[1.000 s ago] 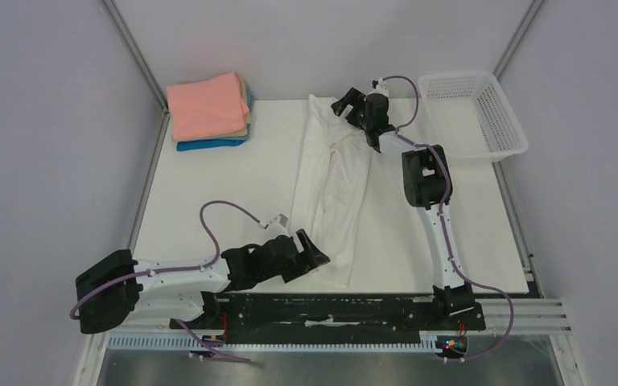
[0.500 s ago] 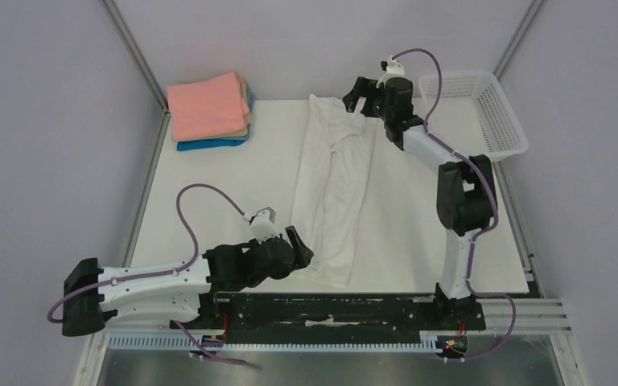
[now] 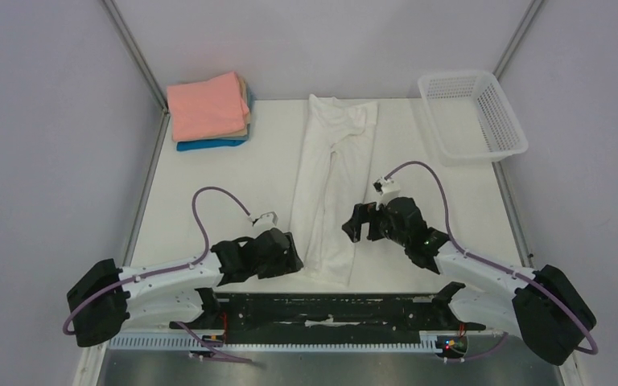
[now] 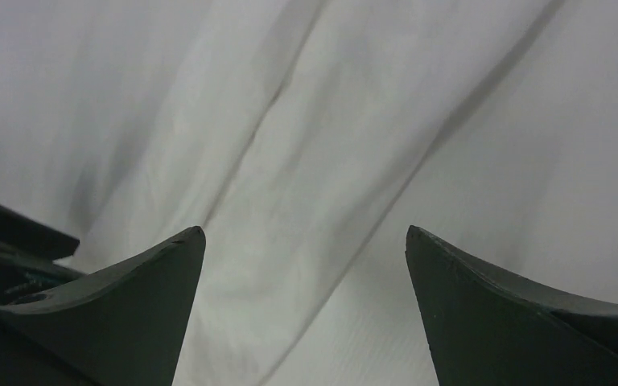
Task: Fold and stack the t-shirts
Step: Grab the bottom of the folded rectangular tshirt with both arms
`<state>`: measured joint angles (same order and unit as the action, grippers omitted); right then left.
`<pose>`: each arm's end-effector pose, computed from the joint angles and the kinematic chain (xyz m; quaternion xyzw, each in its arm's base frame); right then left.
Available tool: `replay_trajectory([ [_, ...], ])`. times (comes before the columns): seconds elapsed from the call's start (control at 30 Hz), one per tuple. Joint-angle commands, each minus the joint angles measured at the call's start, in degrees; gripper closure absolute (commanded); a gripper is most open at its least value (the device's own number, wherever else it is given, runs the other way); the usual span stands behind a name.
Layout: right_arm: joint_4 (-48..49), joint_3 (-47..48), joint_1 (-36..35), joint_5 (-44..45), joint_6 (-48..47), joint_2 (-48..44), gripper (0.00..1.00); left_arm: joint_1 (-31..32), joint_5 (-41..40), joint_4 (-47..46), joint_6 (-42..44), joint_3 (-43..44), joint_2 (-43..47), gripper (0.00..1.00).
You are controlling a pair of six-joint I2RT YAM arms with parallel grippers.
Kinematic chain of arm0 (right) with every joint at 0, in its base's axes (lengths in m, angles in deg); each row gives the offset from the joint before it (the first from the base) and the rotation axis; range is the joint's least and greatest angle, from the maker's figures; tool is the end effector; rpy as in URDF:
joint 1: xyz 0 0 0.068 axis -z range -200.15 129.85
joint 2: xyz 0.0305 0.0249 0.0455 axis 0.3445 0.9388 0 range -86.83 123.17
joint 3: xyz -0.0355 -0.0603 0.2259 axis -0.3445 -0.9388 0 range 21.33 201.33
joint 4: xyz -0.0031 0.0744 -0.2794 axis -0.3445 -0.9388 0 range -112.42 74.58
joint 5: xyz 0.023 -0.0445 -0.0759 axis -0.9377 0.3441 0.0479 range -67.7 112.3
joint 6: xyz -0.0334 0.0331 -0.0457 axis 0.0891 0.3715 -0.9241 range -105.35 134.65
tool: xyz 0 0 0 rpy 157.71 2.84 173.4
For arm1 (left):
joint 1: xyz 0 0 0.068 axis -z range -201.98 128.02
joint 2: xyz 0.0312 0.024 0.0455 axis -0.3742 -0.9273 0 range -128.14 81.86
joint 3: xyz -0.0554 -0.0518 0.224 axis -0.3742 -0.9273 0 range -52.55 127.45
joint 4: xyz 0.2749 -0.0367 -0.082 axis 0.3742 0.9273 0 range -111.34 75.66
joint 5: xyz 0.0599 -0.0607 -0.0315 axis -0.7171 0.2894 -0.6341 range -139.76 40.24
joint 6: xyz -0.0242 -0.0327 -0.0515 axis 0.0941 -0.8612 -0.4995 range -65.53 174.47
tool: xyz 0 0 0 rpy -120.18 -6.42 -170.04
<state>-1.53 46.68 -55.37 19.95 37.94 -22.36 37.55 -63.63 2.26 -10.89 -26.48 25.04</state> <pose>0.2331 0.1671 0.1375 -0.0987 0.8386 0.2768 0.4587 0.1300 -0.1962 0.1134 -0.0850 0.9419 -0.2162 0.2425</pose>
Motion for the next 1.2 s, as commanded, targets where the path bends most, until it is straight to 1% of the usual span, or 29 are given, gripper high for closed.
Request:
replay_trajectory([
  [0.0,-12.76,-2.85,-6.85,3.71,6.33,-5.65,0.02,-0.87,4.64,-3.55,4.95,1.20,-5.34,0.25],
  [0.03,-15.75,-2.90,-9.73,4.56,6.49,-6.57,0.02,-1.12,4.63,-3.63,5.07,1.13,-6.60,0.30],
  [0.1,-19.48,-2.89,-15.23,4.59,6.86,-7.15,0.02,-1.51,5.37,-3.75,5.48,1.16,-8.49,0.43],
  [0.13,-20.97,-2.78,-17.97,4.72,7.38,-6.84,0.02,-1.64,5.43,-3.38,5.67,1.13,-9.18,0.50],
  [0.23,-24.70,-1.63,-25.36,6.38,8.62,-4.71,0.02,-1.79,4.87,-3.76,5.56,0.08,-10.00,0.67],
  [0.3,-26.17,-0.84,-30.25,11.55,9.97,-3.69,0.02,-2.04,4.46,-4.17,5.27,-0.98,-9.96,0.80],
  [0.37,-25.92,-0.82,-33.56,14.36,10.41,-2.55,0.03,-2.20,4.18,-3.95,4.88,-1.81,-9.52,0.97],
  [0.53,-23.08,0.17,-38.86,18.14,9.21,0.90,0.13,-2.27,4.22,-3.47,4.72,-3.63,-6.11,0.98],
  [0.57,-22.62,0.39,-39.38,18.96,8.97,1.37,0.15,-2.22,4.12,-3.55,4.51,-4.04,-5.21,0.98],
  [0.7,-22.39,0.09,-39.57,23.46,10.58,1.88,0.29,-2.24,3.93,-4.54,4.06,-5.46,-2.45,0.98],
  [0.77,-21.30,-0.59,-39.57,23.40,11.04,1.93,0.36,-2.22,4.09,-5.40,3.73,-6.38,-1.33,0.98],
  [0.83,-19.81,-1.58,-39.57,22.80,11.37,2.26,0.39,-2.22,4.46,-6.85,3.59,-6.96,-0.92,0.98],
  [0.9,-17.39,-2.15,-39.79,20.38,11.50,3.07,0.40,-2.27,5.41,-8.49,3.70,-6.99,-1.14,0.98],
  [0.93,-16.36,-2.37,-39.90,19.55,11.63,3.57,0.43,-2.22,5.72,-8.80,3.67,-6.87,-1.35,0.98],
  [0.97,-16.18,-2.36,-40.07,19.31,11.99,4.05,0.49,-2.23,5.87,-8.76,3.69,-6.71,-1.59,0.98],
  [1.0,-16.42,-2.32,-40.25,19.33,12.44,4.32,0.59,-2.24,6.02,-8.74,3.61,-6.64,-1.71,0.98],
  [1.03,-16.84,-2.40,-40.40,19.55,12.80,4.35,0.76,-2.22,6.15,-8.74,3.28,-6.72,-1.63,0.98],
  [1.13,-19.30,-2.57,-41.59,18.68,12.80,3.10,0.98,-2.16,6.23,-7.31,3.10,-7.61,-0.49,0.98],
  [1.17,-20.77,-2.45,-42.14,18.30,12.79,2.24,1.00,-2.10,6.78,-6.06,3.42,-7.61,0.26,0.98],
])
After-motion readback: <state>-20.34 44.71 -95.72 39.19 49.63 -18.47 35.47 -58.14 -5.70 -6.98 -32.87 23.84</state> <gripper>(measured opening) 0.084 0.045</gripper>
